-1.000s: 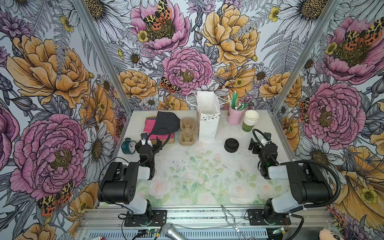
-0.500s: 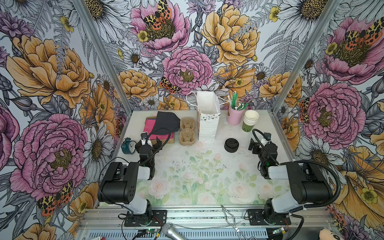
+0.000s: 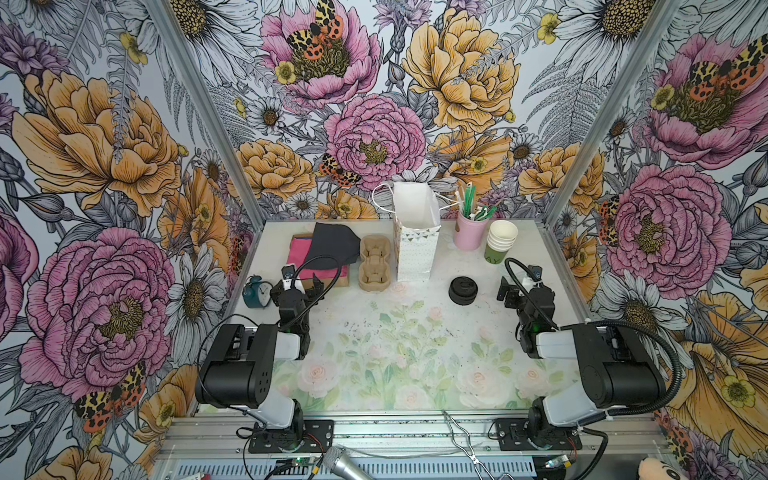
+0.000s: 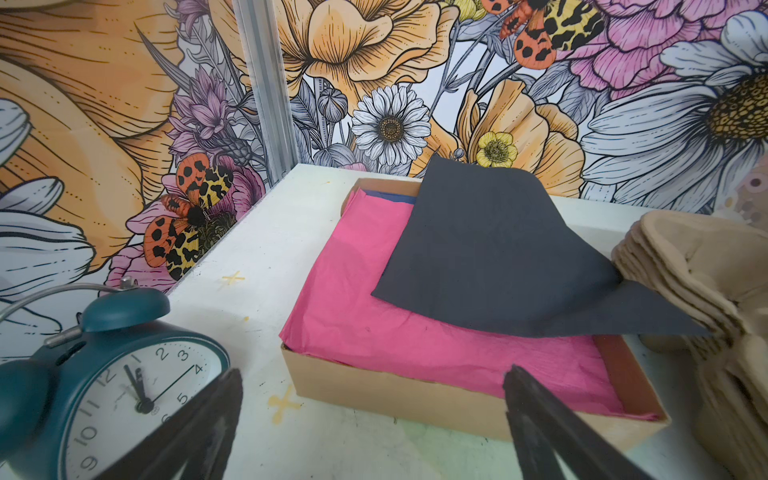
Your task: Pack the takeout coffee
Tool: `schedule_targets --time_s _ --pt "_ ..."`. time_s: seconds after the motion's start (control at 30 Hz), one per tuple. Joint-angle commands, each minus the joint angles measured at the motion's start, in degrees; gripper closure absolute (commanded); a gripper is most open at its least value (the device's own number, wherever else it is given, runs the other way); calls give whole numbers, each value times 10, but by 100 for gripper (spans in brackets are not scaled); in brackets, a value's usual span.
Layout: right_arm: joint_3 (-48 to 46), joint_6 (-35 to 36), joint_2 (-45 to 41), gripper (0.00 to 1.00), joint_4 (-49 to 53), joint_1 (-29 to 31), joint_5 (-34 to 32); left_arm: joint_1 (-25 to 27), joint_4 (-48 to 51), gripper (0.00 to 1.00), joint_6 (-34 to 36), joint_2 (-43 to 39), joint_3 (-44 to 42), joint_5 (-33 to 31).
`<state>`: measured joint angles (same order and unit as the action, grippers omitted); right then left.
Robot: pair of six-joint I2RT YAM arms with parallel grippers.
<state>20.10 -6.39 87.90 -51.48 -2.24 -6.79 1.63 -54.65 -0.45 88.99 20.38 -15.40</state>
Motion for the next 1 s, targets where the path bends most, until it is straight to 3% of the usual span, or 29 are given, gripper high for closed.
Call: schedule_targets --time_s 0.0,0.33,0.7,0.97 --pt "13 -2 1 1 -6 0 2 -4 -5 1 4 0 6 13" --pt "9 6 -26 0 10 1 13 0 -27 1 4 -10 -8 1" --pt "105 44 -249 0 305 36 -14 64 16 1 55 -92 -15 -92" --pt "240 27 -308 1 515 83 4 116 140 1 83 -155 39 -144"
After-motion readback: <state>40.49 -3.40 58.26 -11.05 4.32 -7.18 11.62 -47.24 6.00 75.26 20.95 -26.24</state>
